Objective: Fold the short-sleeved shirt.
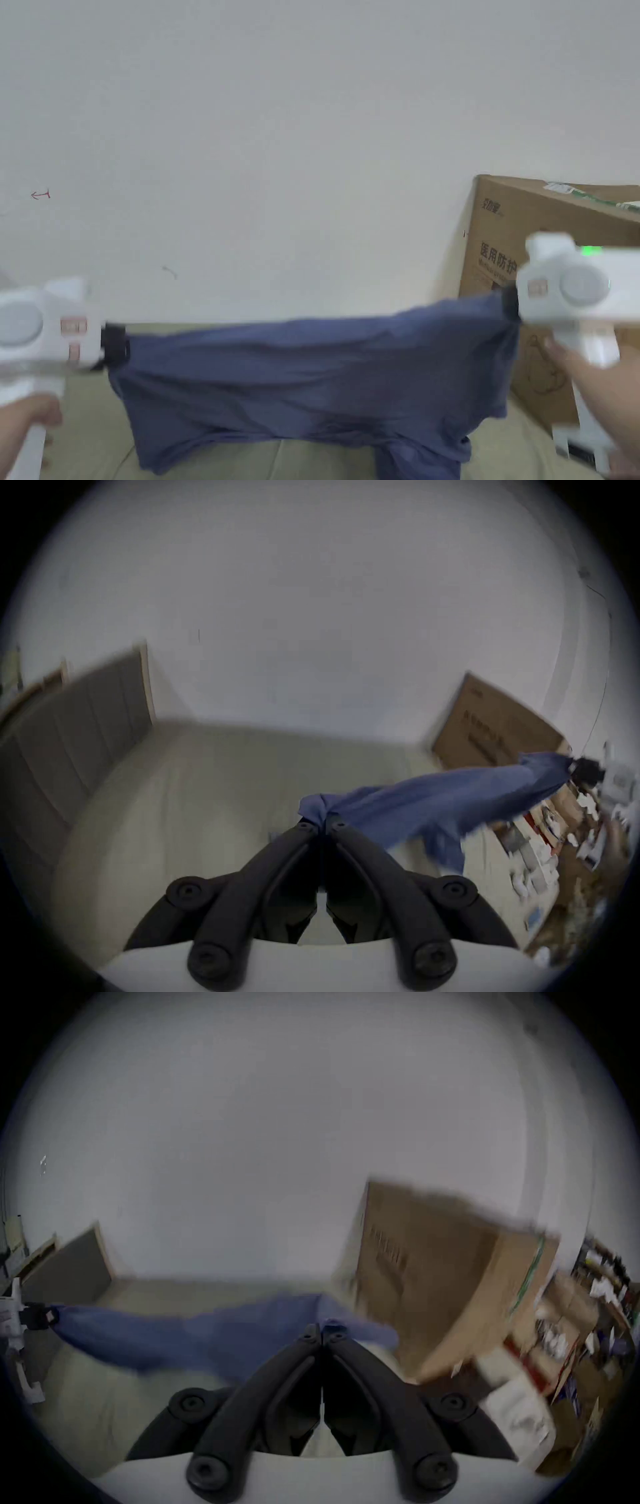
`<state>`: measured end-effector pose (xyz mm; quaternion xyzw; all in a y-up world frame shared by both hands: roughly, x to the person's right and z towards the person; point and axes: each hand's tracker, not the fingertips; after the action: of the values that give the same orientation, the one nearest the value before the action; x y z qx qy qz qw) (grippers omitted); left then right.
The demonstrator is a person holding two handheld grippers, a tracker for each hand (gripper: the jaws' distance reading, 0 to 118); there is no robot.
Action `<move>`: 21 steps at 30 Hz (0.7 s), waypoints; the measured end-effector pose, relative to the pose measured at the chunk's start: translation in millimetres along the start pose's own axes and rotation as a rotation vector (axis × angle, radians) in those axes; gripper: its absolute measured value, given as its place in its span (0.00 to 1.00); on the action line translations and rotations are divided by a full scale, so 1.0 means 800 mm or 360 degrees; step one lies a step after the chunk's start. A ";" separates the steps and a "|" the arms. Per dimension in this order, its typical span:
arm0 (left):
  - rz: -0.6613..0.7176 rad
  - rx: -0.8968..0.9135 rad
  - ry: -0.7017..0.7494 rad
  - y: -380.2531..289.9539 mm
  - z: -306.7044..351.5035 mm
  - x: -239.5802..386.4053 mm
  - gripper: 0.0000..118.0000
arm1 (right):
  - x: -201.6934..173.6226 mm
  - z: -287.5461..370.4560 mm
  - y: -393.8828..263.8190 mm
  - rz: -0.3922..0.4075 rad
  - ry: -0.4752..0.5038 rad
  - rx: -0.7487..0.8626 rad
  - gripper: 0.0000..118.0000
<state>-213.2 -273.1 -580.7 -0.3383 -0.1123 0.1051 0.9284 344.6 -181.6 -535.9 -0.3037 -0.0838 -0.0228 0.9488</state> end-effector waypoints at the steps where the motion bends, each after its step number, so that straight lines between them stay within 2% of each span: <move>1: 0.0029 -0.0101 0.0001 -0.040 -0.010 -0.012 0.01 | 0.007 -0.022 -0.046 -0.0001 0.0037 -0.0158 0.00; 2: 0.0024 -0.0187 0.0022 -0.080 -0.017 -0.023 0.01 | 0.015 -0.041 -0.092 0.0018 0.0094 -0.0267 0.00; 3: -0.0001 -0.0264 0.0032 -0.117 -0.019 -0.031 0.01 | 0.014 -0.035 -0.145 0.0115 0.0081 -0.0325 0.00; 5: -0.0012 -0.0459 0.0035 -0.188 -0.016 -0.048 0.01 | 0.025 -0.048 -0.236 0.0226 0.0096 -0.0546 0.00; 6: -0.0013 -0.0517 0.0030 -0.218 -0.008 -0.054 0.01 | 0.032 -0.049 -0.276 0.0240 0.0089 -0.0637 0.00; 9: -0.0079 -0.0690 0.0027 -0.298 0.026 -0.070 0.01 | 0.054 -0.018 -0.396 0.0068 0.0180 -0.0917 0.00; 11: -0.0154 -0.0751 0.0021 -0.331 0.044 -0.092 0.01 | 0.074 0.010 -0.448 0.0033 0.0196 -0.0982 0.00; 15: -0.0155 -0.0774 0.0005 -0.373 0.106 -0.096 0.01 | 0.106 0.074 -0.495 -0.0009 0.0251 -0.0945 0.00; 19: -0.0353 -0.0826 0.0003 -0.399 0.142 -0.081 0.01 | 0.116 0.113 -0.509 0.0076 0.0278 -0.0965 0.00; 21: -0.0343 -0.0844 -0.0007 -0.402 0.149 -0.082 0.01 | 0.118 0.122 -0.513 0.0060 0.0269 -0.1003 0.00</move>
<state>-270.9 -459.7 -290.7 -0.5553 -0.1732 -0.0264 0.8130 384.6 -458.7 -206.5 -0.5809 0.0120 -0.0553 0.8120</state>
